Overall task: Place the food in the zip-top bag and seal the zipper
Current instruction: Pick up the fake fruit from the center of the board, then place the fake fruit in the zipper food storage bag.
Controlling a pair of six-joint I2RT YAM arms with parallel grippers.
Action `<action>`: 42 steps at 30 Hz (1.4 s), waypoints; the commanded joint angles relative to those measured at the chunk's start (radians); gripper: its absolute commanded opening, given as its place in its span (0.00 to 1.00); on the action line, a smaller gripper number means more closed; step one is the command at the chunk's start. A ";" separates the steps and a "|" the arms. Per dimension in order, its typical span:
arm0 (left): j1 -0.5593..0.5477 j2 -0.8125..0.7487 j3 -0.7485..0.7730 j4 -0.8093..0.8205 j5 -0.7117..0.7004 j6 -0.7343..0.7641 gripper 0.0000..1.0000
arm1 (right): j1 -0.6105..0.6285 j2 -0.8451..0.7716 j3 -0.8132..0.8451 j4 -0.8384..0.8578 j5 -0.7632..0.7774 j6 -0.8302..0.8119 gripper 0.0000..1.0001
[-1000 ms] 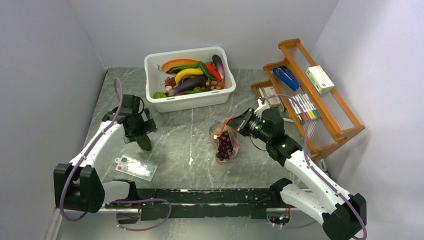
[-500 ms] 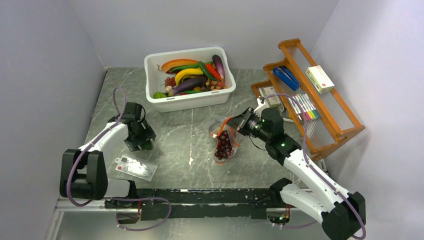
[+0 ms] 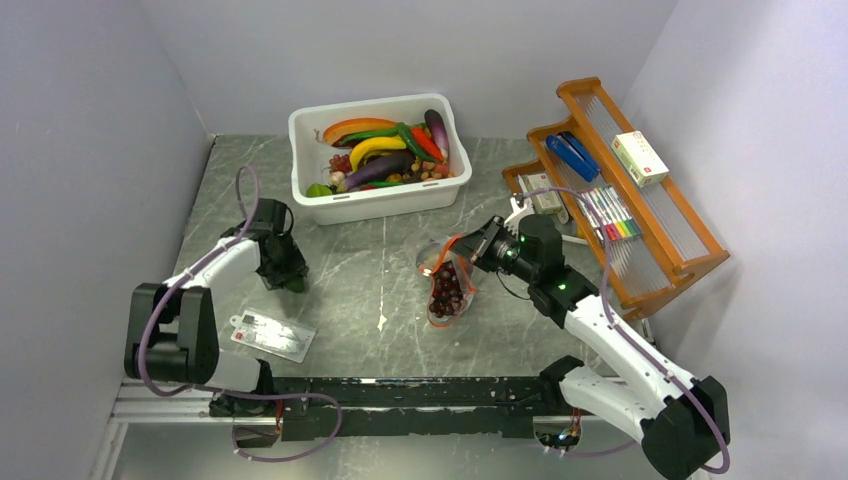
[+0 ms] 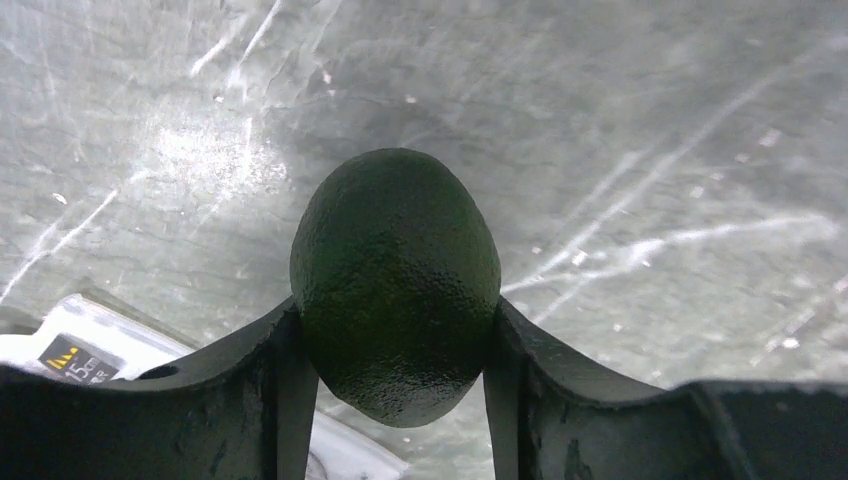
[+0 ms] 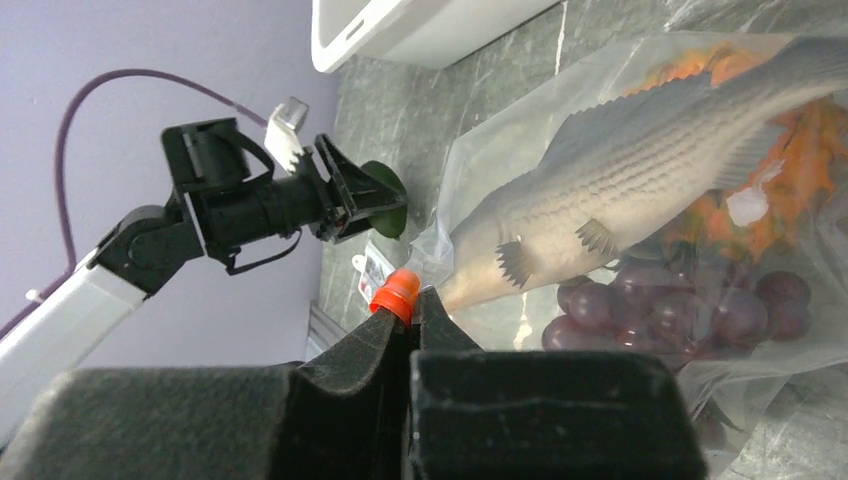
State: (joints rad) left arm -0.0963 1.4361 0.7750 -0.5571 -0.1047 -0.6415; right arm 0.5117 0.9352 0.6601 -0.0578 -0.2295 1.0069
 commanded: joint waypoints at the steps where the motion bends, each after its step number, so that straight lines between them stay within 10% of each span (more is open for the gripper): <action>1: -0.049 -0.117 0.078 -0.045 0.030 0.062 0.32 | -0.004 0.013 0.026 0.022 -0.011 0.047 0.00; 18: -0.234 -0.423 0.311 -0.005 0.459 0.147 0.31 | 0.153 0.267 0.644 -0.610 -0.113 -0.233 0.00; 26: -0.231 -0.419 0.375 -0.105 0.418 0.184 0.33 | 0.227 0.262 0.475 -0.240 -0.323 0.086 0.00; 42: -0.257 -0.454 0.242 0.195 0.743 0.136 0.31 | 0.098 0.675 0.566 -0.251 -0.125 -0.099 0.00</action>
State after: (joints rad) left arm -0.3241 1.0134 1.0294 -0.5270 0.5270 -0.4614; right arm 0.6121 1.6241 1.1759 -0.3264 -0.3992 0.9775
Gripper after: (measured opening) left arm 0.513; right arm 0.004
